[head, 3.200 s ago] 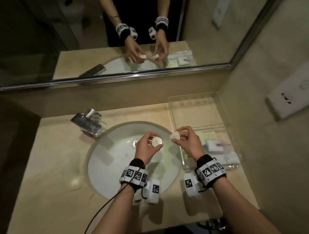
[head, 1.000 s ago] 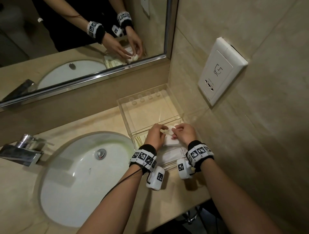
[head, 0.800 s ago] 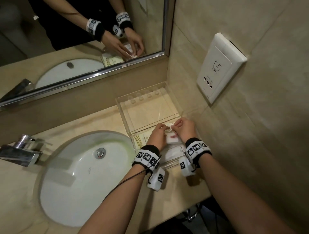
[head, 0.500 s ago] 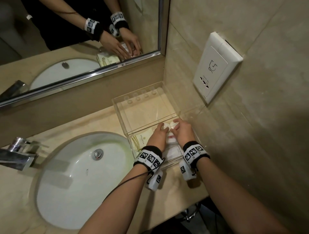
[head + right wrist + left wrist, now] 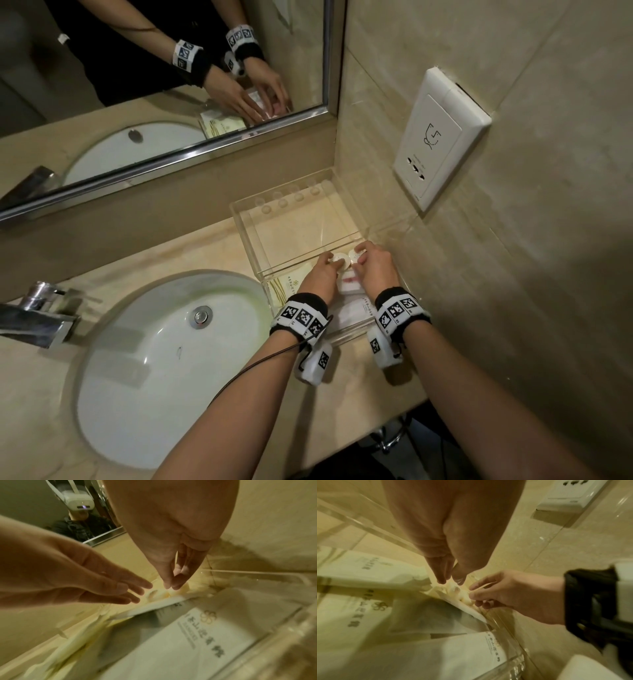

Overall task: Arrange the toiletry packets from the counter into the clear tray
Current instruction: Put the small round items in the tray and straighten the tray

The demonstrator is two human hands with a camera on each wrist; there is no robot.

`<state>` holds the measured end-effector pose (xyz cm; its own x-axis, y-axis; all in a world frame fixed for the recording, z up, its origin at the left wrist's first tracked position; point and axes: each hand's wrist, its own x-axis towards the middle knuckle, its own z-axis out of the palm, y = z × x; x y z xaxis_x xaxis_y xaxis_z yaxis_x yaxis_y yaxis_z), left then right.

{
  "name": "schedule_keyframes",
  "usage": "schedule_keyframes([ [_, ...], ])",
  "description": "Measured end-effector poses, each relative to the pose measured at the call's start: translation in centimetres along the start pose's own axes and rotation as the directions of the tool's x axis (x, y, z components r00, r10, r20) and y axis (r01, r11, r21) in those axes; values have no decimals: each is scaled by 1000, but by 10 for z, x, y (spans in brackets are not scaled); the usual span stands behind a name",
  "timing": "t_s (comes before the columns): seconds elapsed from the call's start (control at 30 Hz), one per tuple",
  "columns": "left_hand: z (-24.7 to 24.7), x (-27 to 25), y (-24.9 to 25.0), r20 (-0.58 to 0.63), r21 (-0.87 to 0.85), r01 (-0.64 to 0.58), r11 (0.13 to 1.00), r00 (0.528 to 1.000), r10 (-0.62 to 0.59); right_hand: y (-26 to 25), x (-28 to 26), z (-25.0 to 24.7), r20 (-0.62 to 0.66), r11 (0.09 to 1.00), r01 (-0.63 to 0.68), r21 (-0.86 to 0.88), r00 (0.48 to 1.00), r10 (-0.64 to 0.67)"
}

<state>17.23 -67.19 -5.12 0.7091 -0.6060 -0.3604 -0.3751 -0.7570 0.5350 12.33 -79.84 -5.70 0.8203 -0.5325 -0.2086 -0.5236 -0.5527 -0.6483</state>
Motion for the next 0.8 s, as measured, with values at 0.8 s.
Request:
schedule_keyframes([
  [0.8,-9,-45,-56,-247,-30,-151,988,959,139,12,-40,-12,357,966,251,-61,909,-214],
])
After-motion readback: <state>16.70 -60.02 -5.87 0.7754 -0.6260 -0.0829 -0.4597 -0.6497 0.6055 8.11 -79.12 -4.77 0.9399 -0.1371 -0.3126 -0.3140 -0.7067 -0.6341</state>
